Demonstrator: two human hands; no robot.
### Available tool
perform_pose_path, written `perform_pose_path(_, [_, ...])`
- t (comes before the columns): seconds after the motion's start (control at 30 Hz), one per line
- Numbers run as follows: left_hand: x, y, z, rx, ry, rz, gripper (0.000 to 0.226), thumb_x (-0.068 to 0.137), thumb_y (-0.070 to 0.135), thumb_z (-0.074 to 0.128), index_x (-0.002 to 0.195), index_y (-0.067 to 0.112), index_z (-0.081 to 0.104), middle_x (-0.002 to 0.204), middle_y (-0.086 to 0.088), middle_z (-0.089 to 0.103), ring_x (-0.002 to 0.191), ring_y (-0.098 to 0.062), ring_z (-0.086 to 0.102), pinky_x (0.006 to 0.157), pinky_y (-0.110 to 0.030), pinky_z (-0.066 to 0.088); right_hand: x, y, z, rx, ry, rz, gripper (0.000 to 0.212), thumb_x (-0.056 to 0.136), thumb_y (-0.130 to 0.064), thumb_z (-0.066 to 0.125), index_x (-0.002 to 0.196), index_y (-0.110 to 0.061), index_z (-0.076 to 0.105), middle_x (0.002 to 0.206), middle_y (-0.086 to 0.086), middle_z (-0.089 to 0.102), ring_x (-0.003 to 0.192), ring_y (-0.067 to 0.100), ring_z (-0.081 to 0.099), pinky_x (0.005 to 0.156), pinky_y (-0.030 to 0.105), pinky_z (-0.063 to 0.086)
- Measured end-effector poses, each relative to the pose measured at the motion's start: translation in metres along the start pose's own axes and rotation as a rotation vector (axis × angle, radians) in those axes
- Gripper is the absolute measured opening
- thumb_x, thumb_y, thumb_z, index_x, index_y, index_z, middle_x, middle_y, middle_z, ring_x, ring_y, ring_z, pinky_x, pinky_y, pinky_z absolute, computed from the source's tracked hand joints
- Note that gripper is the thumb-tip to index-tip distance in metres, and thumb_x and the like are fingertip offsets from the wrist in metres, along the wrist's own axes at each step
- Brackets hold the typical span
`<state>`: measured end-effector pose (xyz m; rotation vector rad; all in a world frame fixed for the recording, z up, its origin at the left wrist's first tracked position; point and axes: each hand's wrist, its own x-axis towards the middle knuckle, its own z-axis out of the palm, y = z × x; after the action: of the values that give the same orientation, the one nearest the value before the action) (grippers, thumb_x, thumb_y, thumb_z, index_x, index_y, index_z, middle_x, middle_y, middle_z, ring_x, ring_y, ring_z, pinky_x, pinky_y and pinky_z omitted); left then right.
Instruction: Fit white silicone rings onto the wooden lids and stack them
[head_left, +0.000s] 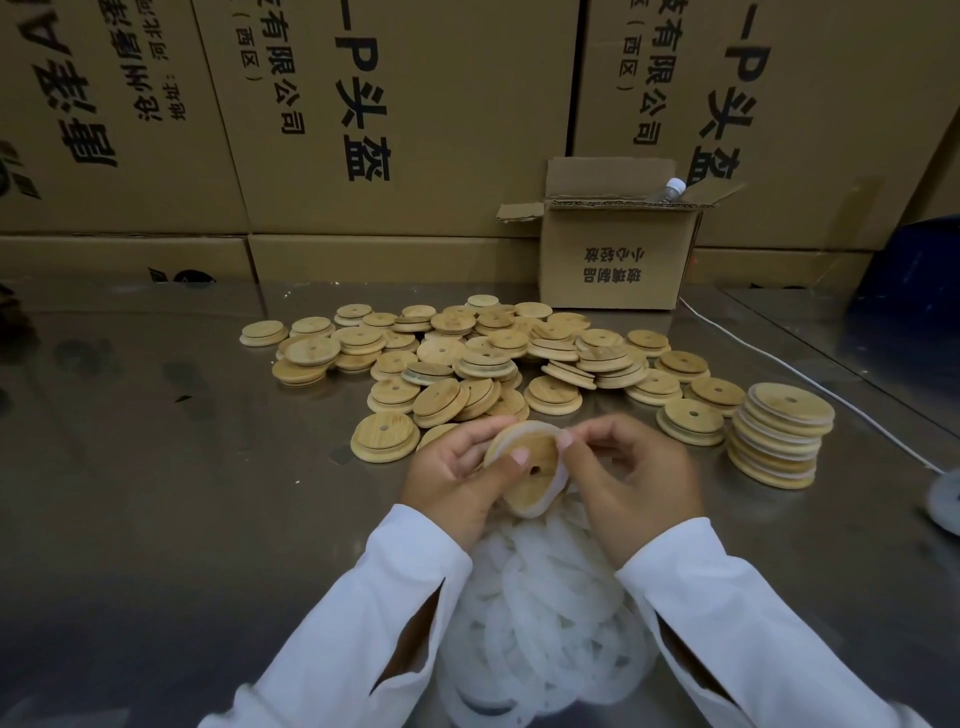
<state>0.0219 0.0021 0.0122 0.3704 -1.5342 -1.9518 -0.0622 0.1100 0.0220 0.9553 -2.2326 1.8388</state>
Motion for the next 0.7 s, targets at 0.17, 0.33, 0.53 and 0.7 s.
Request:
perform_pose_path(0.17, [0.0004, 0.0021, -0.0036, 0.077, -0.004, 0.021, 0.015, 0.082, 0.003, 0.06, 0.09, 0.013, 0.07, 0.081, -0.007, 0.074, 0.078, -0.018, 0.07, 0.075, -0.032, 0.057, 0.0001, -0.0013, -0.0017, -0.07, -0.086, -0.06, 0.013, 0.08, -0.023, 0.064, 0.068, -0.028, 0.062, 0.069, -0.015, 0.064, 0.073, -0.001, 0.057, 0.07, 0.018, 0.046])
perform_pose_path(0.33, [0.0, 0.0052, -0.004, 0.068, -0.017, 0.021, 0.016, 0.083, 0.002, 0.058, 0.093, 0.009, 0.069, 0.078, -0.005, 0.073, 0.074, -0.015, 0.069, 0.067, -0.026, 0.057, 0.0023, -0.0005, -0.0014, -0.029, -0.134, -0.001, 0.014, 0.083, -0.02, 0.062, 0.07, -0.025, 0.061, 0.068, -0.013, 0.063, 0.07, 0.002, 0.058, 0.066, 0.012, 0.042])
perform_pose_path(0.53, [0.0003, 0.0061, -0.0024, 0.039, 0.028, 0.033, 0.017, 0.083, 0.002, 0.058, 0.092, 0.012, 0.068, 0.078, -0.004, 0.074, 0.076, -0.015, 0.069, 0.072, -0.029, 0.057, 0.0062, -0.0007, -0.0035, 0.055, -0.138, 0.05, 0.016, 0.083, -0.018, 0.062, 0.068, -0.024, 0.061, 0.069, -0.008, 0.064, 0.074, 0.013, 0.062, 0.072, 0.024, 0.049])
perform_pose_path(0.7, [-0.0006, 0.0062, -0.0037, 0.051, 0.062, 0.057, 0.016, 0.083, 0.004, 0.058, 0.087, 0.015, 0.07, 0.078, -0.005, 0.074, 0.076, -0.016, 0.07, 0.074, -0.033, 0.056, 0.0049, -0.0021, -0.0063, 0.029, -0.106, -0.024, 0.015, 0.079, -0.018, 0.066, 0.066, -0.025, 0.065, 0.068, -0.015, 0.066, 0.067, 0.0, 0.059, 0.064, 0.008, 0.044])
